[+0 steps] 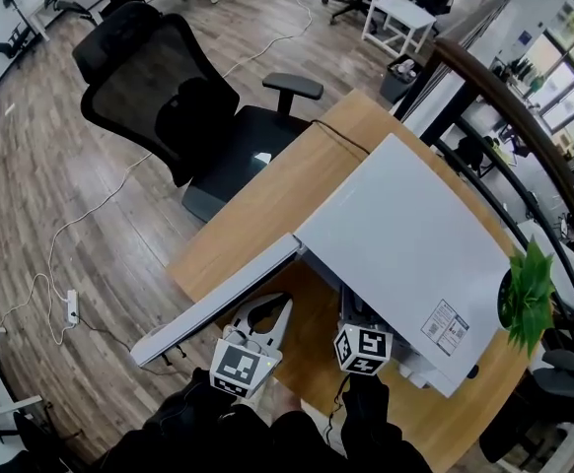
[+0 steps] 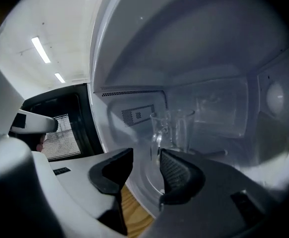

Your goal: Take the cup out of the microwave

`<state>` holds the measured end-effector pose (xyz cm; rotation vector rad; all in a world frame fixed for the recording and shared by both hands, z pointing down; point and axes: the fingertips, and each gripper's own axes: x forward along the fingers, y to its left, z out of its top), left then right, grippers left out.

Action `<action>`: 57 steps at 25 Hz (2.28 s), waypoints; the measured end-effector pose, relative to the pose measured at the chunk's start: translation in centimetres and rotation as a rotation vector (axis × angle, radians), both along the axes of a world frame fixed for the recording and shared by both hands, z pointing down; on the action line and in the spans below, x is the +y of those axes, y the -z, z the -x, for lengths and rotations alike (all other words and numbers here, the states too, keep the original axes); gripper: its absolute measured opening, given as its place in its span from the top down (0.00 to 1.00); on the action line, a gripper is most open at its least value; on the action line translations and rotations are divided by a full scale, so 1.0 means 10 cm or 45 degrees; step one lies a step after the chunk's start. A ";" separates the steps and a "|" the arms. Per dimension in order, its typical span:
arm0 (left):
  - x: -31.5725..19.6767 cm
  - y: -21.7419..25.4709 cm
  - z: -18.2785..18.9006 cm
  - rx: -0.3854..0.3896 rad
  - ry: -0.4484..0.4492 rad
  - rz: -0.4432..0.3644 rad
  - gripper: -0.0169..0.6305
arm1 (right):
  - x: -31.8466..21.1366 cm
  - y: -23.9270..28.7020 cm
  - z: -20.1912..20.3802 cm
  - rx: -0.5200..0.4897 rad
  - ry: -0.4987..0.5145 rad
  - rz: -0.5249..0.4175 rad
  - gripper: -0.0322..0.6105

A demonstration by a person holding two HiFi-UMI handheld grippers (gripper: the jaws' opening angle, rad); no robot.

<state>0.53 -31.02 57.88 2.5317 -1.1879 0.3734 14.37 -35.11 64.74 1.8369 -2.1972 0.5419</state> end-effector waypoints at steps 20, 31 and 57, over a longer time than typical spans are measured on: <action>-0.16 -0.02 0.11 0.008 0.021 0.011 0.93 | -0.28 0.01 0.02 0.096 -0.005 -0.016 0.89; 0.00 0.07 0.20 0.003 0.016 -0.008 0.93 | -0.02 0.19 0.31 -0.019 0.089 -0.113 0.91; 0.99 0.67 0.54 -0.025 -0.006 -0.131 0.93 | 1.10 0.78 0.67 -0.133 0.083 -0.244 0.92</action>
